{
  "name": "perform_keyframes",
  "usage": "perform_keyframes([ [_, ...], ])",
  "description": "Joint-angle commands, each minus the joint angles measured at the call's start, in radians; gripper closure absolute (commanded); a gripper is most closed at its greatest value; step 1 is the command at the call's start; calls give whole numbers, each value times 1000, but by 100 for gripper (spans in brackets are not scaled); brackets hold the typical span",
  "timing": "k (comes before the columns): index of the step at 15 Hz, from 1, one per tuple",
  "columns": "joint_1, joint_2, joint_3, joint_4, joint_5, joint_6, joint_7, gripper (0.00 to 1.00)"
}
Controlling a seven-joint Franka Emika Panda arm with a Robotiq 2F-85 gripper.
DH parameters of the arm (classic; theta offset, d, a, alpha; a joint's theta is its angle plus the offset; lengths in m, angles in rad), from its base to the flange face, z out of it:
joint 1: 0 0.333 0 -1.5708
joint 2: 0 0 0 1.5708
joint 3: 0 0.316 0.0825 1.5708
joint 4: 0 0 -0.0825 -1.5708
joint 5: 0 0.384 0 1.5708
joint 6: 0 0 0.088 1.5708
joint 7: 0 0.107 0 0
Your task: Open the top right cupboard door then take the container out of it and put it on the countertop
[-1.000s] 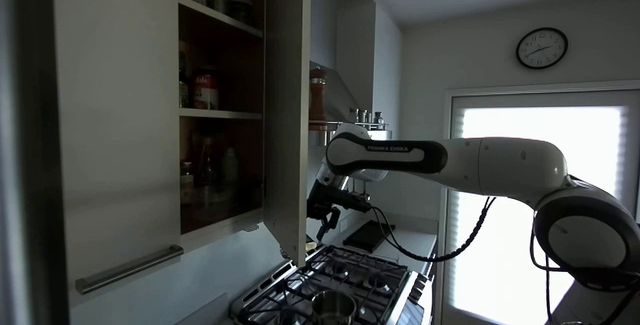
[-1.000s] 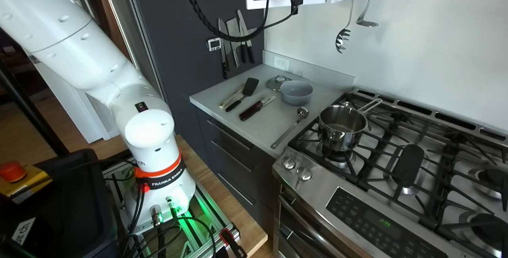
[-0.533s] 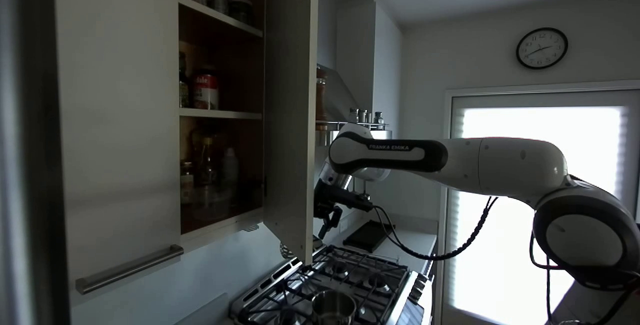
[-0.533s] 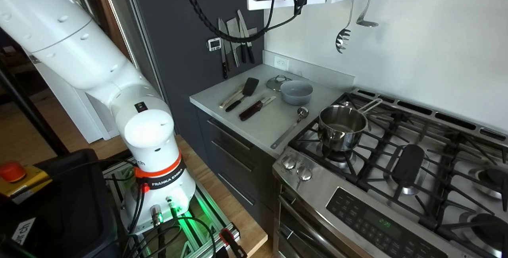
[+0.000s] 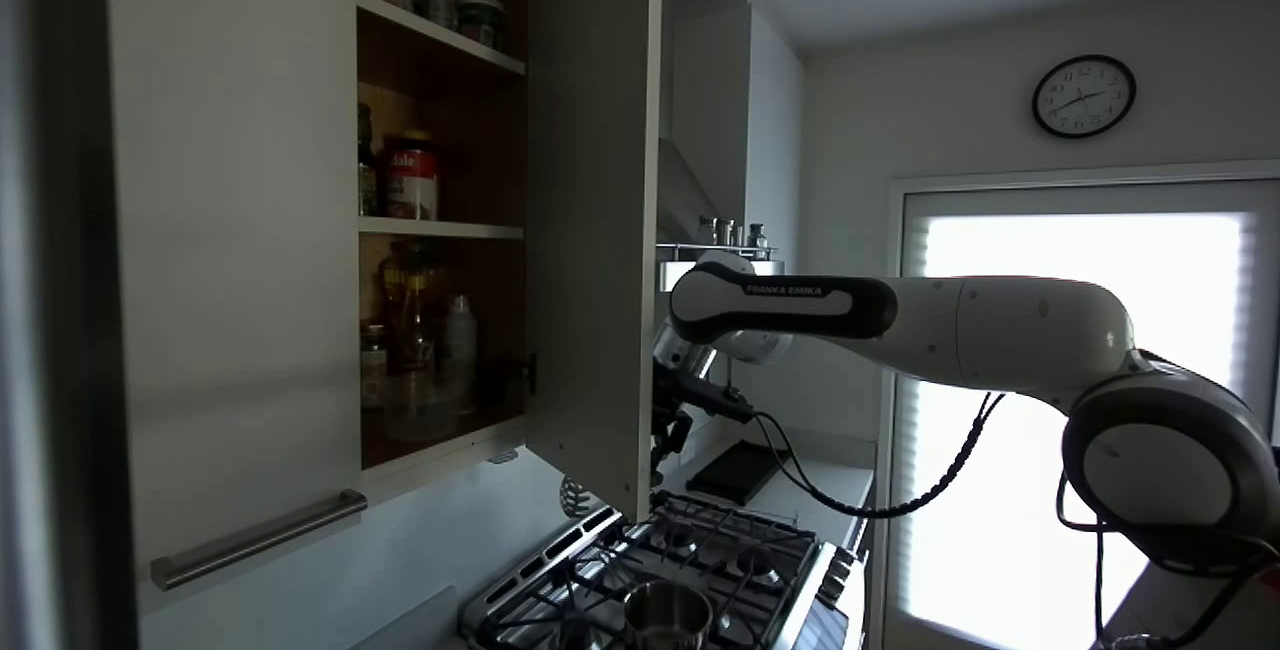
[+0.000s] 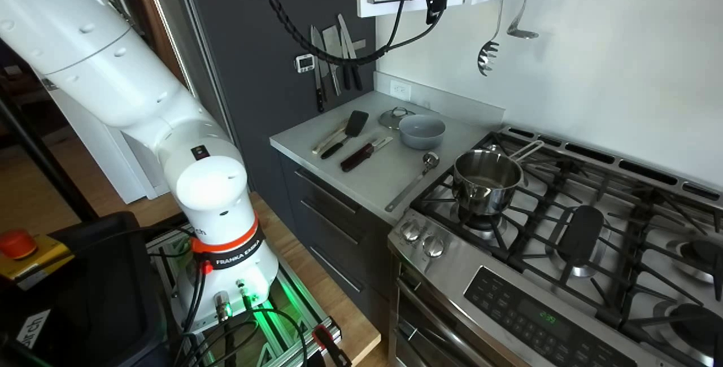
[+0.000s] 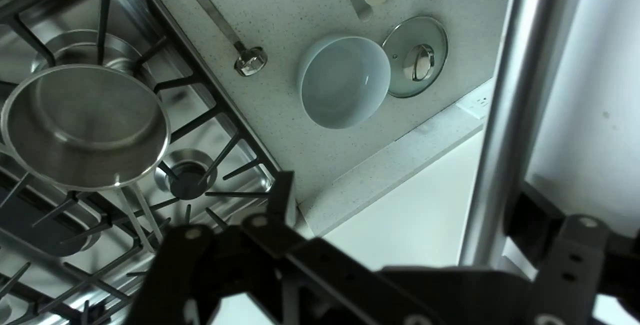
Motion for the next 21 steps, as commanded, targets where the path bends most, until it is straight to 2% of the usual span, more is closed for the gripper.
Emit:
perform_keyframes([
  [1,-23,-27,-16,-35,18,5,-11,0],
  [11,-51,-85,-70,-66,169,89,-9,0],
  [15,-86,-116,-61,-105,138,176,41,0],
  [18,-99,-148,-68,-147,157,255,65,0],
  [21,-109,-184,-75,-189,136,267,52,0],
])
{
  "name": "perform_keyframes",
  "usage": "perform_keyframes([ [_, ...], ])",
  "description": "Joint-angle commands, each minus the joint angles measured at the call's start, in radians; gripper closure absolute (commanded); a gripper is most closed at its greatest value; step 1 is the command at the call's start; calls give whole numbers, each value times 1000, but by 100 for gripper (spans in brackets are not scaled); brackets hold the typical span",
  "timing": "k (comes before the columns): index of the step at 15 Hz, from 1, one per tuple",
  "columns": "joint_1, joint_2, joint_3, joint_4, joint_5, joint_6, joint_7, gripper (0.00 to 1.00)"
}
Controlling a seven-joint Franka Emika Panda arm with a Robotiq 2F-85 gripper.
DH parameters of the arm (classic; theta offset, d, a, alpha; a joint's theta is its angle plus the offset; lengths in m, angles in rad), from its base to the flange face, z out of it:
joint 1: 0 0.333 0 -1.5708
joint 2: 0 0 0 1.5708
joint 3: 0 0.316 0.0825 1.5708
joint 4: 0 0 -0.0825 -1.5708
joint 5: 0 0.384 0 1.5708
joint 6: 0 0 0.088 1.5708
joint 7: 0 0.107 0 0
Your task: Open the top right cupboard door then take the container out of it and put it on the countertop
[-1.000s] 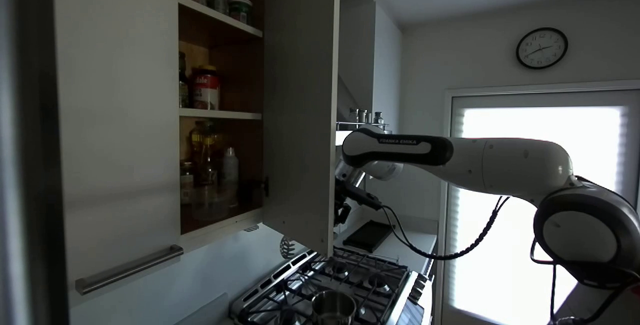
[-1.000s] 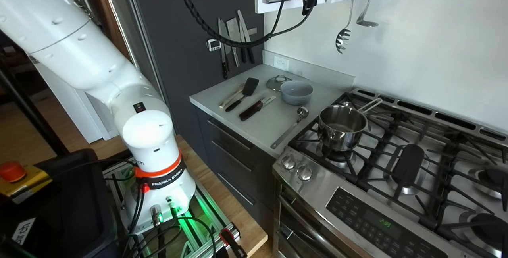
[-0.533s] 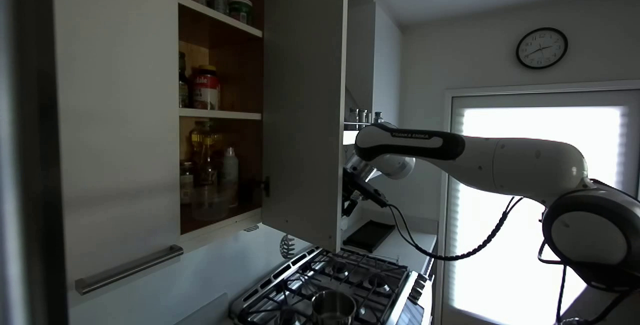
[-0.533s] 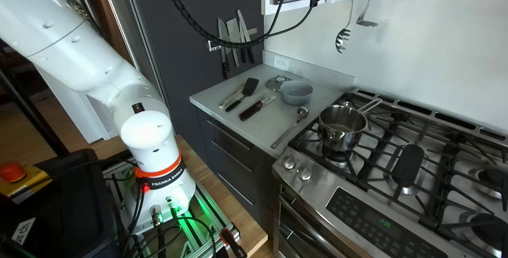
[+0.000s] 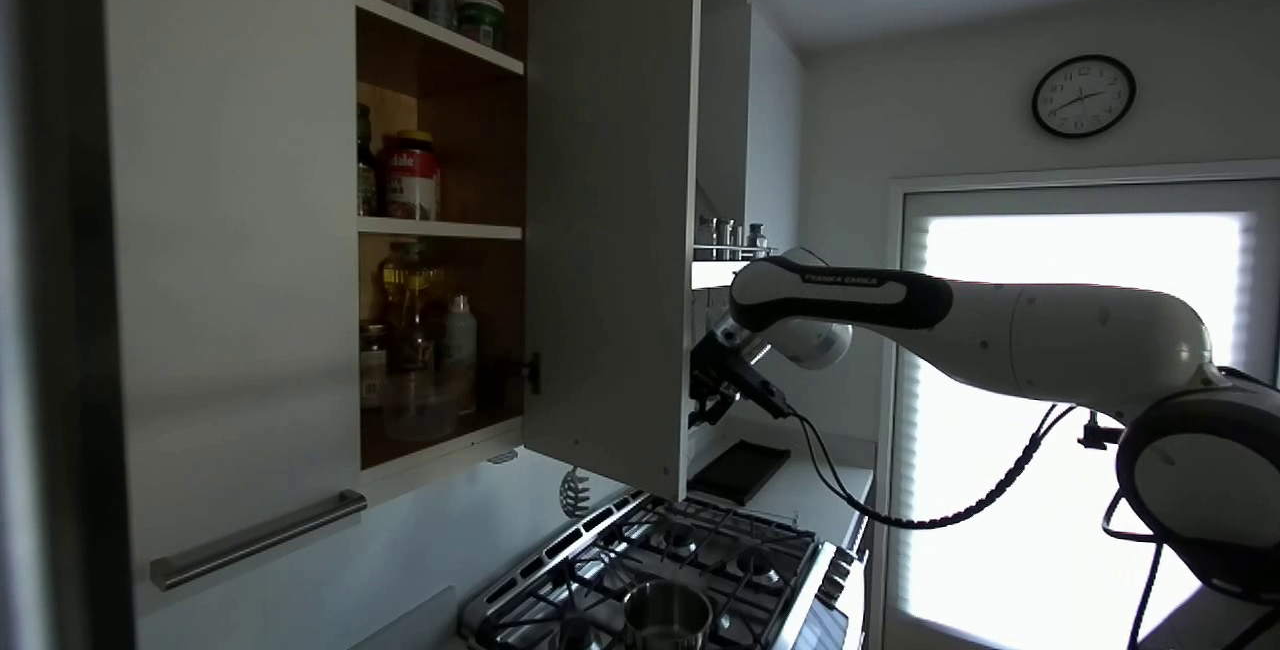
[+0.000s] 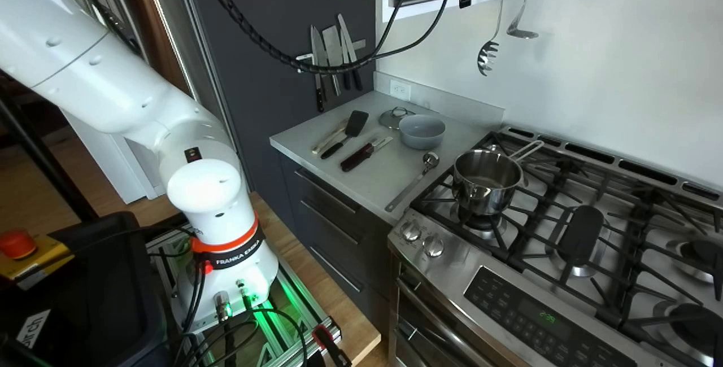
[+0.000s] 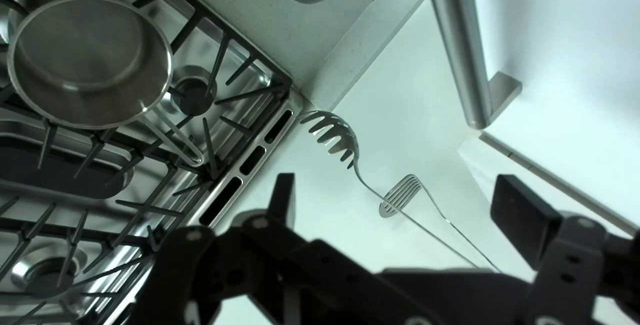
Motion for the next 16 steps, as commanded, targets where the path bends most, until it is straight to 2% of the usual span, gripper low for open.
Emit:
perform_keyframes([
  [1,-20,-76,-5,-88,-20,18,0,0],
  [3,-49,-100,7,-122,-59,33,24,0],
  [4,-63,-103,18,-148,-17,104,99,0],
  [5,-30,-61,-6,-76,-30,29,32,0],
  [7,-42,-75,-2,-107,-30,76,72,0],
  [11,-45,-81,3,-117,-30,82,89,0],
  [16,-86,-145,-26,-113,-212,-60,-39,0],
])
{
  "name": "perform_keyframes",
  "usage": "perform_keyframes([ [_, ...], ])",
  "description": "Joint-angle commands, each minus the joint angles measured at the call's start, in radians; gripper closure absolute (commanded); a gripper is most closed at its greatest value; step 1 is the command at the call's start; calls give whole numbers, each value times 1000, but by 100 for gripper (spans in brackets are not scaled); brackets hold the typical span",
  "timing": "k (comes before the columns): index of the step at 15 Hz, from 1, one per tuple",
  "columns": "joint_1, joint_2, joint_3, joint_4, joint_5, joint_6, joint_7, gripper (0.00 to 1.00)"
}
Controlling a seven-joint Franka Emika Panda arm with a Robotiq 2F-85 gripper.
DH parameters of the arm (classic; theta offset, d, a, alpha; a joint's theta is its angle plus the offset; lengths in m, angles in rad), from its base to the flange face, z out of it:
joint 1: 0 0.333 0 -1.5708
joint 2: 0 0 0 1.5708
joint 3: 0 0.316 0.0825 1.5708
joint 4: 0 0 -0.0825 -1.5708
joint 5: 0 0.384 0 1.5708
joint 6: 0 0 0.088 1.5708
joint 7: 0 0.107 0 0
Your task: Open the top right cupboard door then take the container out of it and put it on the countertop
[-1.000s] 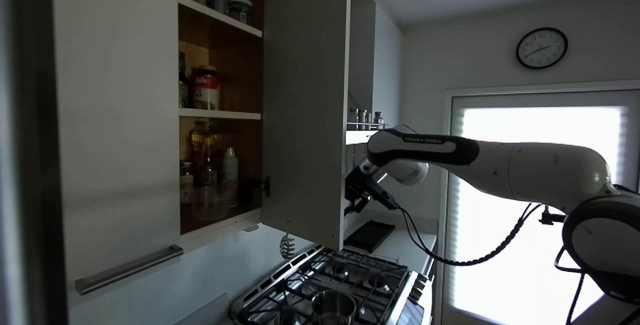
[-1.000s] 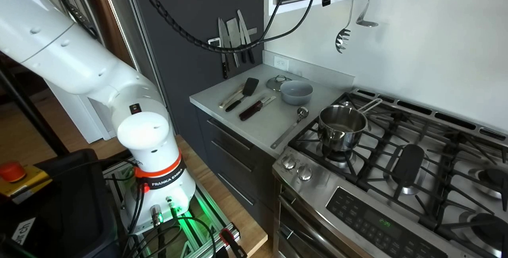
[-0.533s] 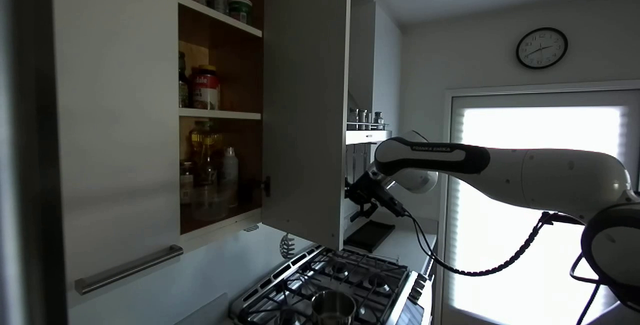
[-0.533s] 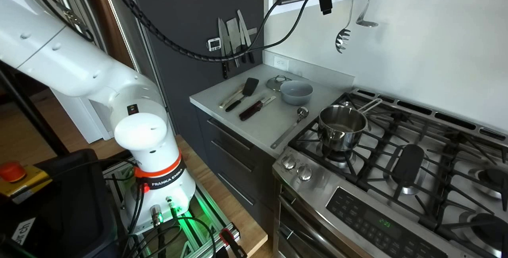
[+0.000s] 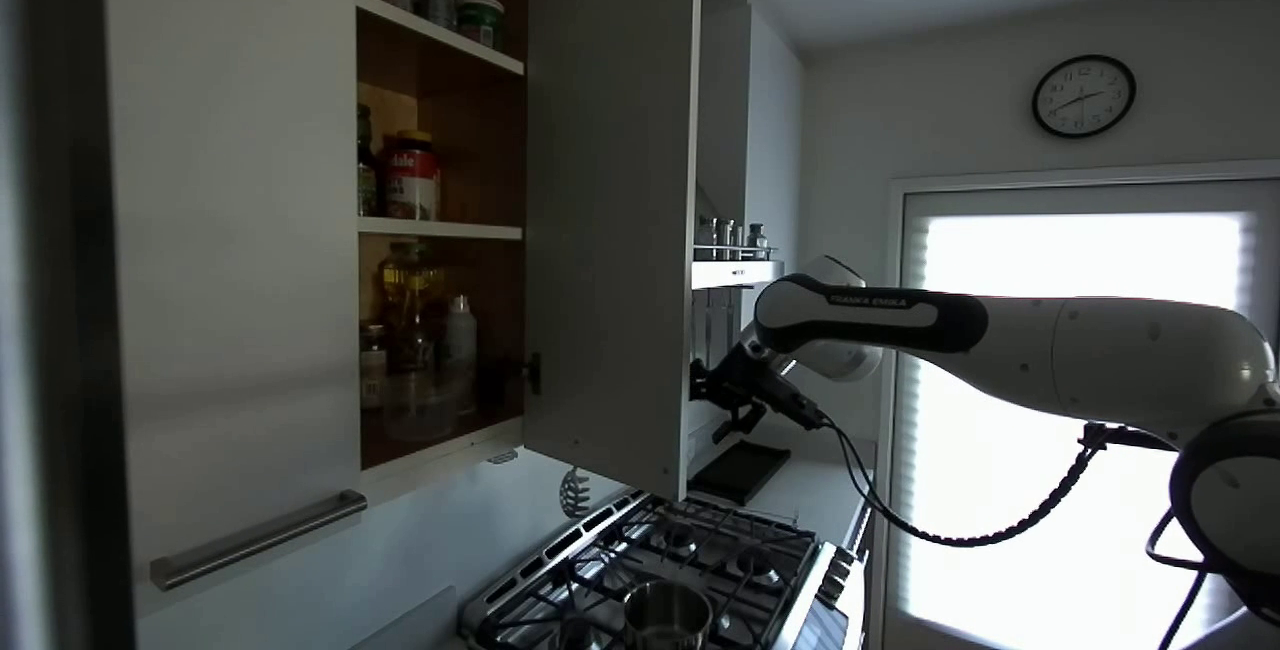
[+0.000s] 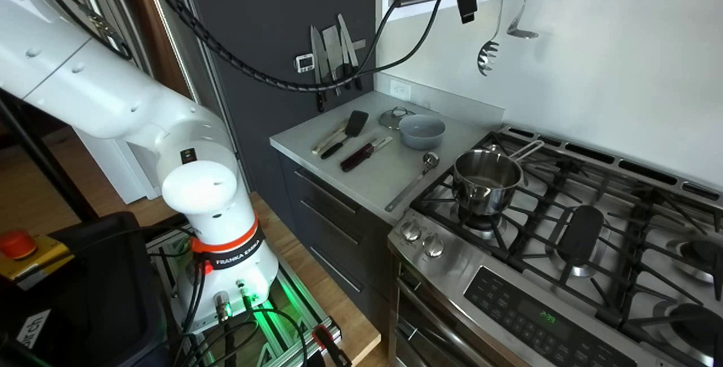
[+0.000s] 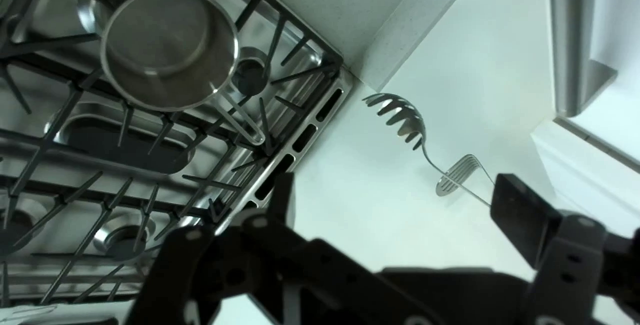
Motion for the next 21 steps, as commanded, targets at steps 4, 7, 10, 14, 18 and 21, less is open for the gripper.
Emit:
perform_keyframes([
  [4,-11,-112,-68,16,-170,-281,-226,0],
  [7,3,-166,-69,20,-180,-371,-306,0],
  [10,27,-232,-49,19,-176,-477,-352,0],
  [14,69,-315,-4,26,-174,-579,-383,0],
  [18,119,-360,48,42,-159,-605,-376,0],
  [21,167,-371,93,67,-151,-604,-373,0],
])
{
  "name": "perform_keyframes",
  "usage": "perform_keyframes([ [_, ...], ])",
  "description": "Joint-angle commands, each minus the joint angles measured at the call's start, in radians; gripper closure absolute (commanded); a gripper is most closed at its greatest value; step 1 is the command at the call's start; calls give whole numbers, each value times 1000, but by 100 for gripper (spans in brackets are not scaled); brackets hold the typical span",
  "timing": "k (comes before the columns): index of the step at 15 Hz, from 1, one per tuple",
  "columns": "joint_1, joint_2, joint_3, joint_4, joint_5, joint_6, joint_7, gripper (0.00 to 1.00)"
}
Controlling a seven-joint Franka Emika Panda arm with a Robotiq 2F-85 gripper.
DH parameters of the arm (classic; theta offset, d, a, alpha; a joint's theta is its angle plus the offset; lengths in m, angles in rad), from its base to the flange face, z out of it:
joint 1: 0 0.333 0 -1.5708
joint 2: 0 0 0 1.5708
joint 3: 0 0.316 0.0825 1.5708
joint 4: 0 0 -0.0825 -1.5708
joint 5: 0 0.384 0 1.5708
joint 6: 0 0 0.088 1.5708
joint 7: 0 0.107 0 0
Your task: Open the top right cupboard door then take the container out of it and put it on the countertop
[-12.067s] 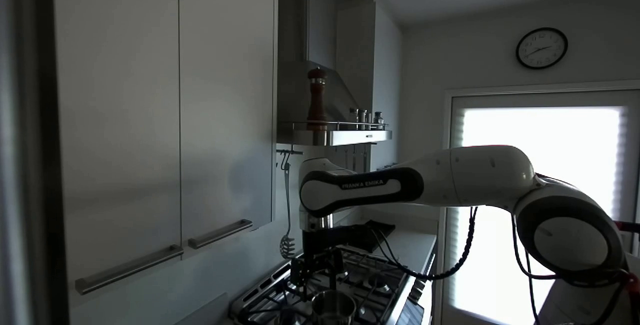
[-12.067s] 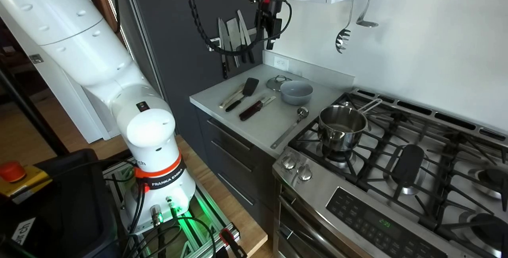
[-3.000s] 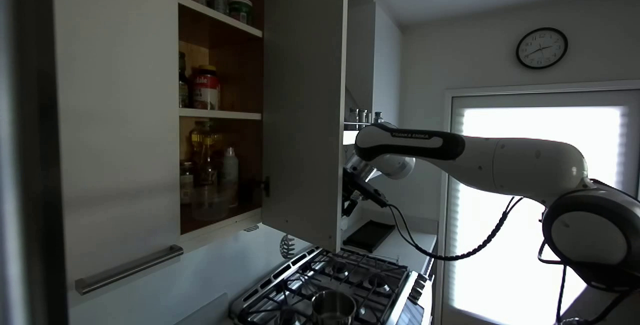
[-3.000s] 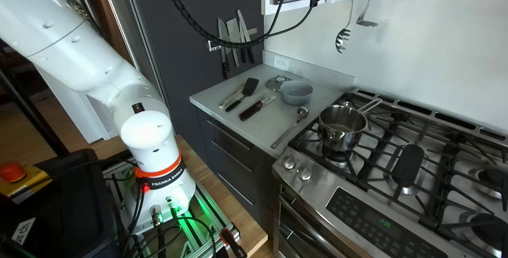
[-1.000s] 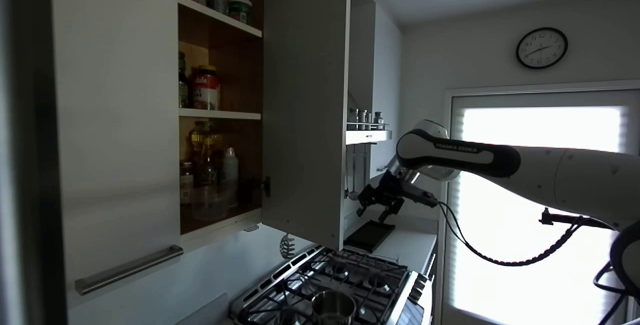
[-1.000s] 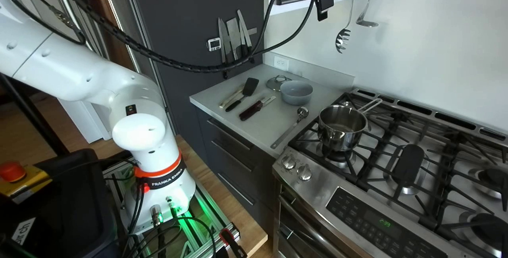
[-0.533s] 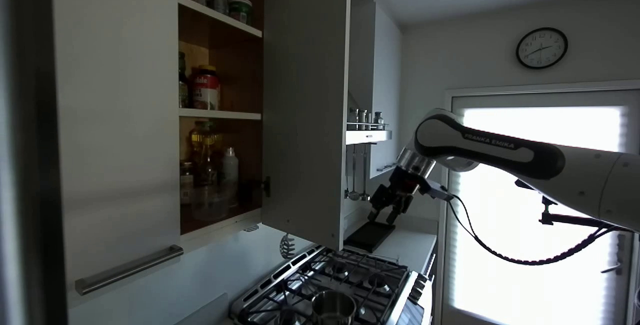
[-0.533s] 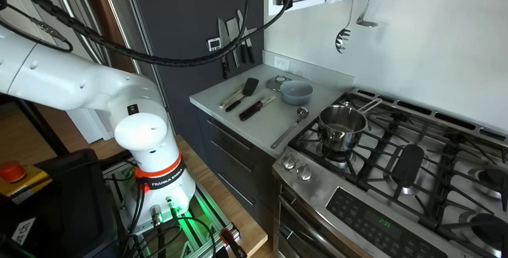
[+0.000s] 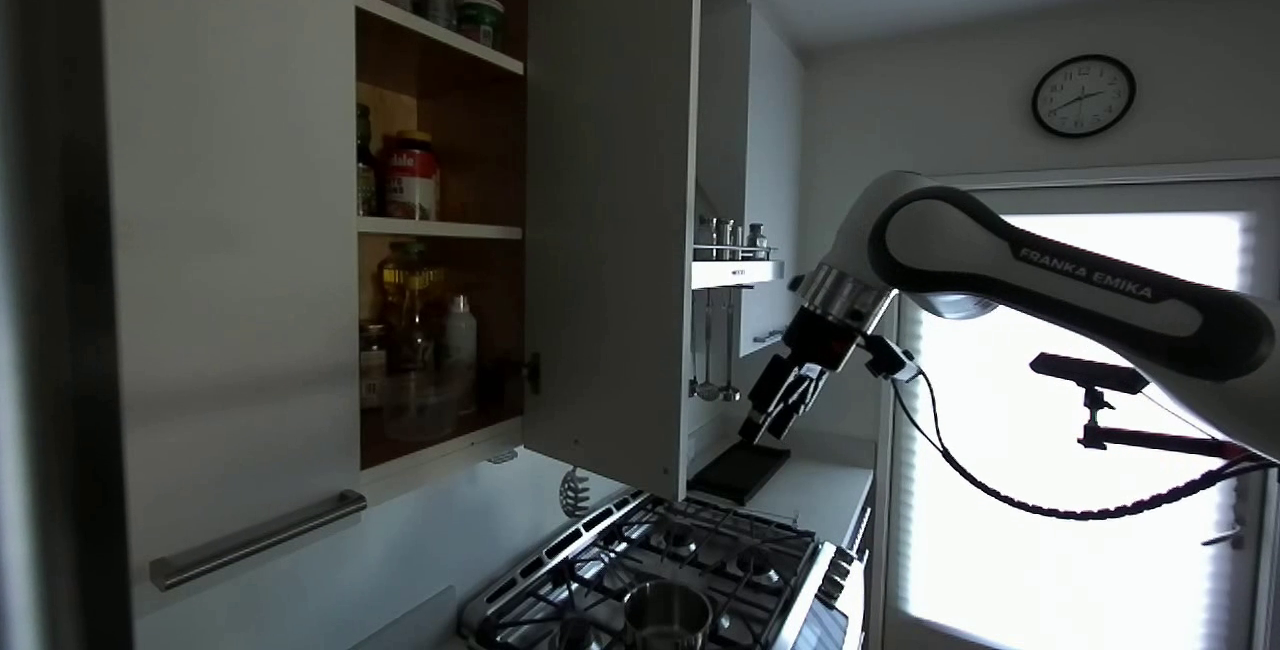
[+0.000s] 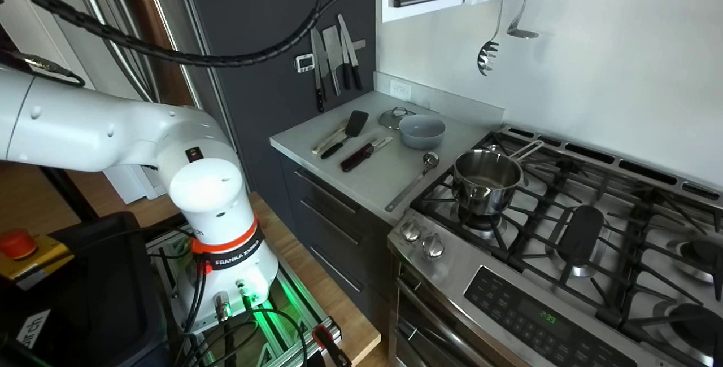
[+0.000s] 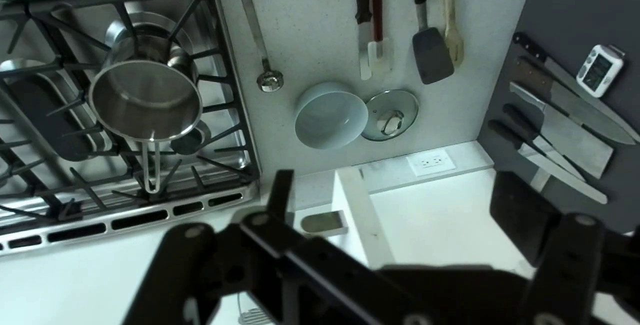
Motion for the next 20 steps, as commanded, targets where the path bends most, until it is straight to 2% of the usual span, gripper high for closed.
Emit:
perform_keyframes([
  [1,64,-6,42,31,0,-13,12,0],
  [8,101,-7,57,38,5,13,4,0],
  [15,212,24,163,133,8,42,-27,0],
  [20,263,116,227,216,-21,124,-60,0],
])
